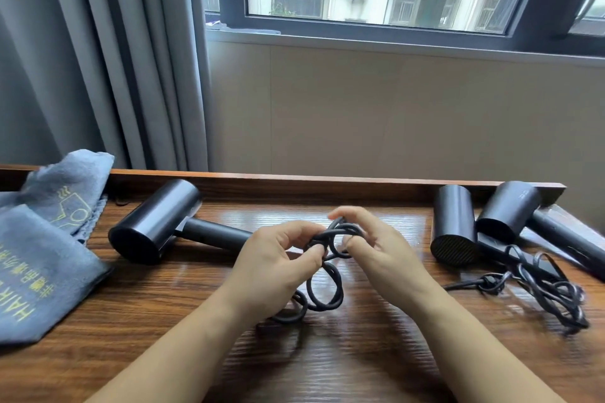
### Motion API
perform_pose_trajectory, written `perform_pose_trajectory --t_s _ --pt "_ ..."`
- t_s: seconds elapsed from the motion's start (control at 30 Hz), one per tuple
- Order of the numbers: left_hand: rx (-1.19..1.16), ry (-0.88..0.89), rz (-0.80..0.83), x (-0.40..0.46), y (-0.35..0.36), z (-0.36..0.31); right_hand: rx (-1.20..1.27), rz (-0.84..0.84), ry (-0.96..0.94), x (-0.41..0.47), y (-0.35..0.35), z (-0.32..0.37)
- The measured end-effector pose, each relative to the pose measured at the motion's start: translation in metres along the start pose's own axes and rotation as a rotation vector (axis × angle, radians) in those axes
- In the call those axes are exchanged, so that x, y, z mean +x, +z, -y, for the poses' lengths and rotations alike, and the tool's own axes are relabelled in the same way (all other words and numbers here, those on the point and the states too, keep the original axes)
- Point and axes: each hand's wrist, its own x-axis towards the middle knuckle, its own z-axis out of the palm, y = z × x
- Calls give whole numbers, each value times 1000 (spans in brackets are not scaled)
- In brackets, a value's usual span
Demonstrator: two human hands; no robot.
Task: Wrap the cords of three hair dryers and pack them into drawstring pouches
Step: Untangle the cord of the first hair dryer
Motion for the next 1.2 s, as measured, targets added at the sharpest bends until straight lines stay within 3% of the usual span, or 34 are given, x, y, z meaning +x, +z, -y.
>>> perform_pose_trajectory --t_s 0.33,0.57,0.7,0.83,0.93,1.03,1.2 --pt "-104 3 25 2 2 4 331 -69 119 0 7 4" --pt "-240 -45 -6 3 3 2 371 -46 192 0 15 9" --pt "-234 -80 62 2 6 -1 621 -12 289 -1 13 11" --pt "-258 -102 38 1 6 -2 742 -18 272 0 16 10" --pt "-195 -84 13 1 6 1 684 -63 214 2 14 7" --pt "-143 -40 -14 1 5 4 317 -90 122 -1 11 6" --pt "95 109 12 -1 6 6 46 52 119 -3 11 6"
